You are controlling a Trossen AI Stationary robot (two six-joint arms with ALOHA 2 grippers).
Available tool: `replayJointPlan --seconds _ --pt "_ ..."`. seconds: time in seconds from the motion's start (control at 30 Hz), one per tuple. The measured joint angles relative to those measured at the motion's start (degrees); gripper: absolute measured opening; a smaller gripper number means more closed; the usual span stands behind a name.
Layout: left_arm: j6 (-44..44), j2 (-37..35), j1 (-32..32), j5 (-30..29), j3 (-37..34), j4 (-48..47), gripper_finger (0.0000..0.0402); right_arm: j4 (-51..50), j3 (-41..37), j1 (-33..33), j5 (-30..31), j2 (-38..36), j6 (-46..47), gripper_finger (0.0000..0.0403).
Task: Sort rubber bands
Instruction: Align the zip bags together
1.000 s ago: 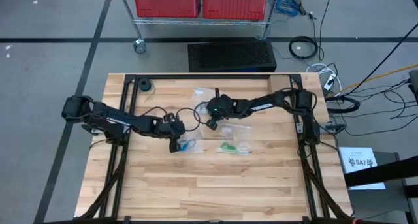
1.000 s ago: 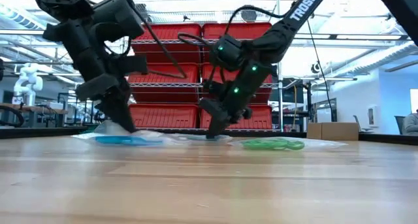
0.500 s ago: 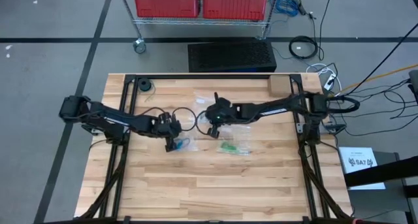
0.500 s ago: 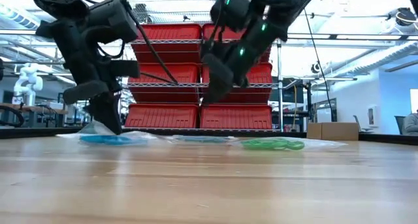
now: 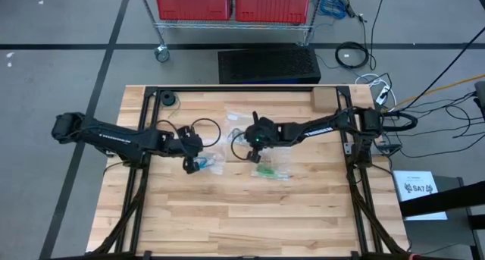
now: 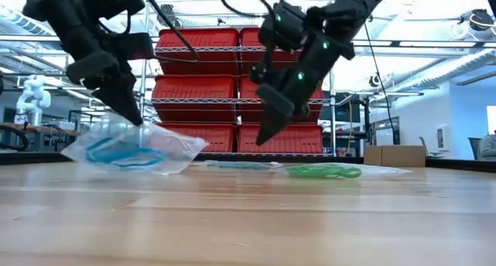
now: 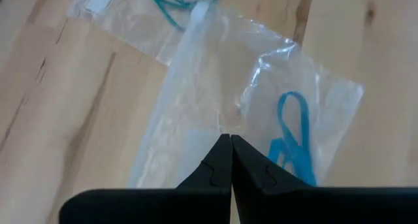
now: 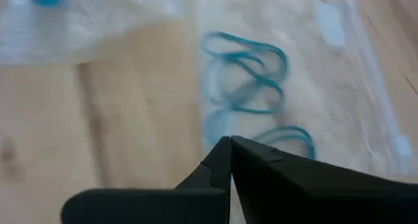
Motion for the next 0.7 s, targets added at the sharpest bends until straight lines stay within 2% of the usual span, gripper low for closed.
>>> replayJointPlan --seconds 0.2,0.5,0.6,0.7 --pt "-1.67 -1.79 -0.15 1.03 0.02 -0.48 0.002 2.64 -3.01 -0.47 0.08 0.02 2.14 0.0" --pt "-1.47 0.65 -0.15 4.08 0.02 -1.17 0.0114 3.03 -3.02 -0.14 0.11 0.02 0.94 0.0" --pt "-1.59 0.76 -0.15 4.38 0.02 2.13 0.0115 2.31 -3.02 -0.05 -0.13 0.02 0.9 0.0" --pt "-1.29 2.0 -0.15 7.75 0.04 6.64 0.0087 -1.19 -3.05 0.28 -3.65 0.02 1.23 0.0"
